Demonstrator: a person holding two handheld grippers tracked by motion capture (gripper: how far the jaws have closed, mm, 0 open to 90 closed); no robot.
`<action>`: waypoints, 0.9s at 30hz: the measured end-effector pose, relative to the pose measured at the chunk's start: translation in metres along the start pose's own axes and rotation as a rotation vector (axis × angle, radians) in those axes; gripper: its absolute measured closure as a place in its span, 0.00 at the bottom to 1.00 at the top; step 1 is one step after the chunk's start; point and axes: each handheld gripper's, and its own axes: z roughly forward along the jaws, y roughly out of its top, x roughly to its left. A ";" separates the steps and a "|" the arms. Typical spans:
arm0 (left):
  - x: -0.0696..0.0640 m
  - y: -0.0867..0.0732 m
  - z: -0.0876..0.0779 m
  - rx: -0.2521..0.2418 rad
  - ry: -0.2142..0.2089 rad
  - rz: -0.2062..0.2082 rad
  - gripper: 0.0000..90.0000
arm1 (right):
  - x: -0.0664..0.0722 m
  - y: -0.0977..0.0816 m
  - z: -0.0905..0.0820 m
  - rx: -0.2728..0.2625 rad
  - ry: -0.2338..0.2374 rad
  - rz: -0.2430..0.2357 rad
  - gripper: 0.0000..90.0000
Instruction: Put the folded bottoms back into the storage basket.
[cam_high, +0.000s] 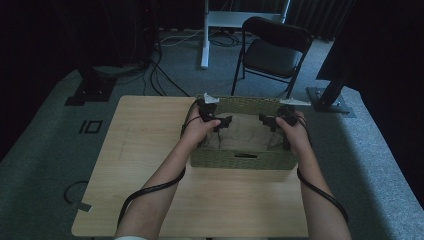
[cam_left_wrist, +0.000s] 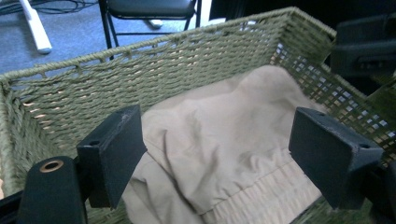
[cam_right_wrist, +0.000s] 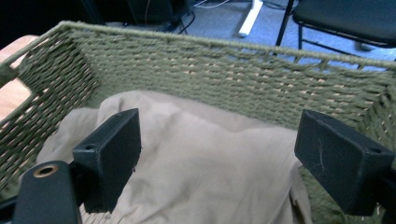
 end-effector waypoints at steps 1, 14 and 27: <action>-0.001 -0.001 -0.002 0.004 -0.005 0.010 0.21 | 0.000 -0.001 -0.001 0.006 0.004 -0.006 0.16; -0.006 -0.017 -0.024 0.003 -0.006 0.056 0.21 | -0.001 -0.008 -0.037 -0.027 -0.008 0.006 0.16; -0.018 -0.036 -0.053 -0.020 0.006 0.100 0.19 | -0.007 -0.033 -0.075 -0.121 -0.045 -0.011 0.16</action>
